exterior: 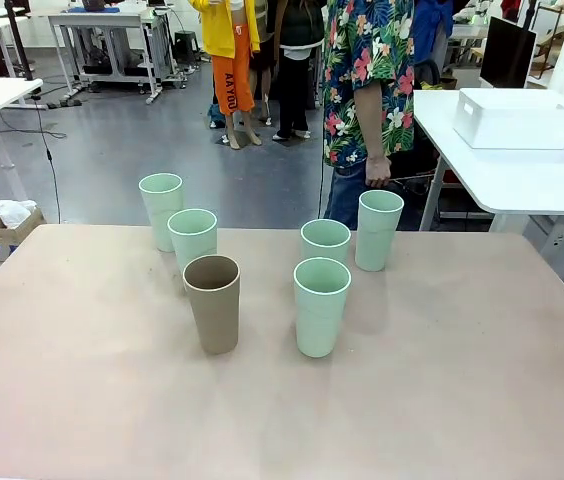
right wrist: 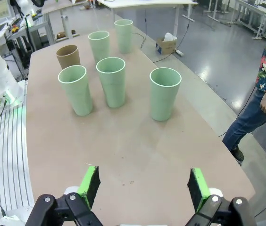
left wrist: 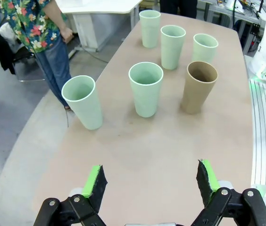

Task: Stack the cups and store them in the basket.
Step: Pick up two Reusable plastic cups , one in each hand.

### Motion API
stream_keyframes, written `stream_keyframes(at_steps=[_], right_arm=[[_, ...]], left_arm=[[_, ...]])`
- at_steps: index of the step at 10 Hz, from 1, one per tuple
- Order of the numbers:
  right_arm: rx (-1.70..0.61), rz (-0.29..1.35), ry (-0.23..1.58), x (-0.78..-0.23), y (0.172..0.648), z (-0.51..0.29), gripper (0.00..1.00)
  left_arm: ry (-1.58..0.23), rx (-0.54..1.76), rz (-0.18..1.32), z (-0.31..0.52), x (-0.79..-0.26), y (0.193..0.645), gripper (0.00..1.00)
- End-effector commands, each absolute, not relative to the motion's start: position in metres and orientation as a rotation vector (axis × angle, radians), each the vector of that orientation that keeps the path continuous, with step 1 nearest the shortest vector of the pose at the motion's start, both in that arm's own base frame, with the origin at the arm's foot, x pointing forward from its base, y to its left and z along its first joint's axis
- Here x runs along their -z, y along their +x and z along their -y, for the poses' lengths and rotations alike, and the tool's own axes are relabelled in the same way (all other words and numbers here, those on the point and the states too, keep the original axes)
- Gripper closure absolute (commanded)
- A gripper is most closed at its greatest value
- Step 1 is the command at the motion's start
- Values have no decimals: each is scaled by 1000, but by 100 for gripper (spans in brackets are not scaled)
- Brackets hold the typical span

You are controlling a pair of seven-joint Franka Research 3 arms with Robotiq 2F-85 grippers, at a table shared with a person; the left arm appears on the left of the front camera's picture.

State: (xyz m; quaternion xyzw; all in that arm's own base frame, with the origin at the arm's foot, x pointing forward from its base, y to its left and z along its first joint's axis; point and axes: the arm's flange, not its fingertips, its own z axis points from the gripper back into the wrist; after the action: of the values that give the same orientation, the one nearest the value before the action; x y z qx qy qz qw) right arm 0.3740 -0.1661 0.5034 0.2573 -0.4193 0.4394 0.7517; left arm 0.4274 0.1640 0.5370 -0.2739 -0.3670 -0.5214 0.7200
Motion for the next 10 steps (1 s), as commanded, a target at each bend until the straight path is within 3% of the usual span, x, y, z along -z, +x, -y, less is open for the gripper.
stream_keyframes(at_steps=[1, 10], right_arm=[[-975, 958, 566, -504, 378, 167, 0], [-975, 958, 566, -504, 378, 167, 0]], left_arm=[[-609, 1156, 815, -164, -538, 427, 0], [-609, 1156, 815, -164, -538, 427, 0]])
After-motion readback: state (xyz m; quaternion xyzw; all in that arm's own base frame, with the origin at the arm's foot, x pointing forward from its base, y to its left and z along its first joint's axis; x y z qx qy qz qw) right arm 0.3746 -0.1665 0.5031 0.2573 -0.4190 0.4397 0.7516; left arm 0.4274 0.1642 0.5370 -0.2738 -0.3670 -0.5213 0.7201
